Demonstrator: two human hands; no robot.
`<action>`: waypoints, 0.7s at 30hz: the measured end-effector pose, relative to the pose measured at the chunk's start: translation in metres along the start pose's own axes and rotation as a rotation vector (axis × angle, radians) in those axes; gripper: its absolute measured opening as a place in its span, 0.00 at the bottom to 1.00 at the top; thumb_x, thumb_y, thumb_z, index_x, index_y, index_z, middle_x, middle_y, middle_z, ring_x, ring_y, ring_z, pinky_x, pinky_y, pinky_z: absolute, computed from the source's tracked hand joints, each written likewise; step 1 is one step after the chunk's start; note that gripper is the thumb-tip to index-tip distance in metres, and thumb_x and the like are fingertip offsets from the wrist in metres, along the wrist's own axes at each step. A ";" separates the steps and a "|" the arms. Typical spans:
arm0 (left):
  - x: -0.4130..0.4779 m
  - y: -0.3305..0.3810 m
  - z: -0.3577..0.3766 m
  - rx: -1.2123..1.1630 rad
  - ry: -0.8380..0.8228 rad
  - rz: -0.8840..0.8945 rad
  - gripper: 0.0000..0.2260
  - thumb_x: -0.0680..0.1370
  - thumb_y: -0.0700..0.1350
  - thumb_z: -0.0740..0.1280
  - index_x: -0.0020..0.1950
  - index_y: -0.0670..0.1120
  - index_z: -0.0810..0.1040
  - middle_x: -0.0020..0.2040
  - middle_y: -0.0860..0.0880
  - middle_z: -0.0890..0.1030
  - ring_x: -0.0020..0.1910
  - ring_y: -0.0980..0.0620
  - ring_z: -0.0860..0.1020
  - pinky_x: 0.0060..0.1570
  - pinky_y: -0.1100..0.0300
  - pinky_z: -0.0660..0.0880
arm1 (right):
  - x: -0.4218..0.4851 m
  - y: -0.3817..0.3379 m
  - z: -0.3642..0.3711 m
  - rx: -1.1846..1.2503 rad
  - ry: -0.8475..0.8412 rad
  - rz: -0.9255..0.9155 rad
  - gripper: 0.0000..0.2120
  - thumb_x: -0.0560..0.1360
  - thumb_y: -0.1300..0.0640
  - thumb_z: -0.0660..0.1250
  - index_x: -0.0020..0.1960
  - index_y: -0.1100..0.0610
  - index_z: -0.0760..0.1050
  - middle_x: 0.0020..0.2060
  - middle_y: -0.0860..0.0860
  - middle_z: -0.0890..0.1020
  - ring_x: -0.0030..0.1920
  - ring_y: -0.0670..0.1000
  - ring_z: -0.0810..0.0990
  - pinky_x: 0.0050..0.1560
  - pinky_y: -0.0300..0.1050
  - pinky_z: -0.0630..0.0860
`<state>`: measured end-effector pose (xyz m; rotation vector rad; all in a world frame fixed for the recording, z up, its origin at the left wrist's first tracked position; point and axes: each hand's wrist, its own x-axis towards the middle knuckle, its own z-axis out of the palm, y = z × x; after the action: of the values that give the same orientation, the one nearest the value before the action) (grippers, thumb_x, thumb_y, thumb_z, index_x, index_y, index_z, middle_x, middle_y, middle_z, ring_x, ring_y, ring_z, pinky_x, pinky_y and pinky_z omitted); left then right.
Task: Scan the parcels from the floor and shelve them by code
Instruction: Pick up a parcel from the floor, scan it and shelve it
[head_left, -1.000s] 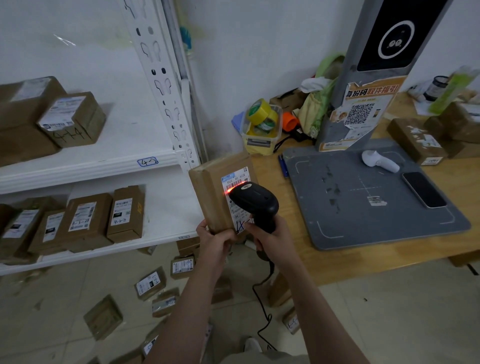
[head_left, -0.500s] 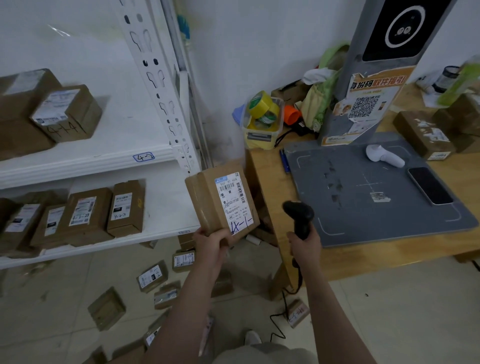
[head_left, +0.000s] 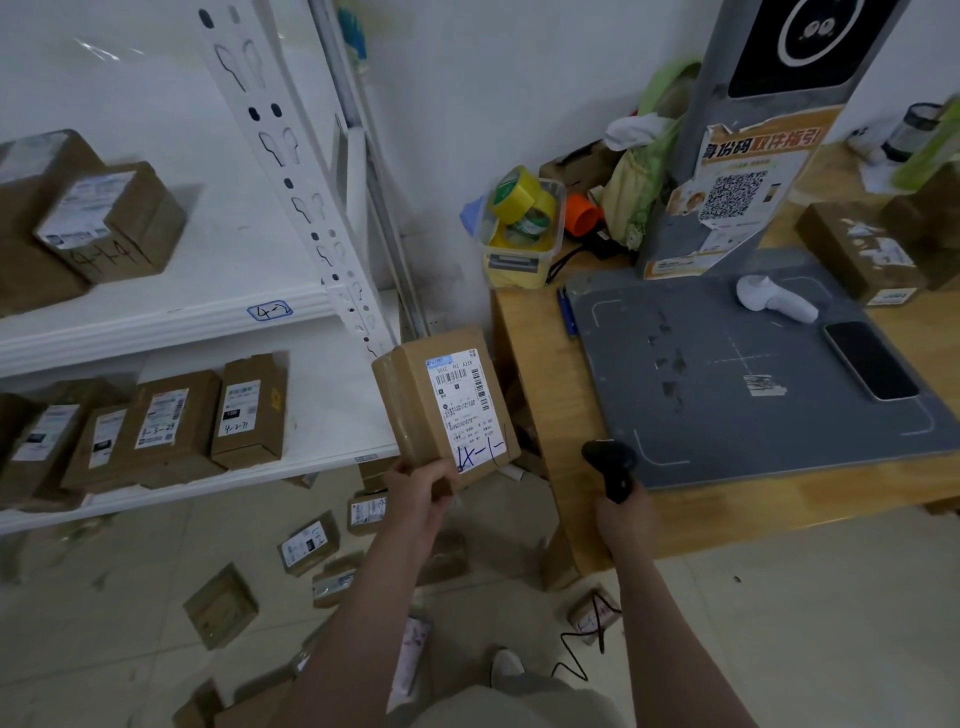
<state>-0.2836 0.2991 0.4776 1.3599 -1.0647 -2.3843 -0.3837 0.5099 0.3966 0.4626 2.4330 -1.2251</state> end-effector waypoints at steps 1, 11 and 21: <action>0.001 -0.001 0.001 0.001 0.006 -0.003 0.31 0.69 0.26 0.66 0.72 0.36 0.65 0.58 0.38 0.82 0.59 0.41 0.80 0.46 0.54 0.79 | 0.000 -0.002 0.000 -0.004 -0.009 -0.010 0.14 0.74 0.65 0.63 0.59 0.61 0.75 0.47 0.58 0.81 0.46 0.57 0.79 0.45 0.48 0.74; 0.003 -0.005 -0.001 0.006 0.014 -0.018 0.35 0.67 0.29 0.70 0.74 0.37 0.64 0.60 0.38 0.82 0.60 0.41 0.80 0.46 0.53 0.80 | -0.007 -0.018 0.005 -0.155 -0.115 -0.015 0.15 0.77 0.62 0.63 0.64 0.61 0.71 0.57 0.59 0.79 0.57 0.60 0.78 0.49 0.48 0.73; -0.007 -0.008 -0.014 -0.012 0.013 -0.016 0.34 0.68 0.28 0.69 0.73 0.37 0.65 0.59 0.38 0.82 0.60 0.40 0.80 0.46 0.53 0.81 | -0.018 -0.017 0.007 -0.278 0.128 -0.025 0.33 0.72 0.49 0.72 0.70 0.62 0.64 0.67 0.62 0.69 0.68 0.62 0.65 0.63 0.55 0.66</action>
<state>-0.2671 0.3014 0.4727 1.3834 -1.0380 -2.3856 -0.3747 0.4922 0.4130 0.4405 2.6715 -0.8706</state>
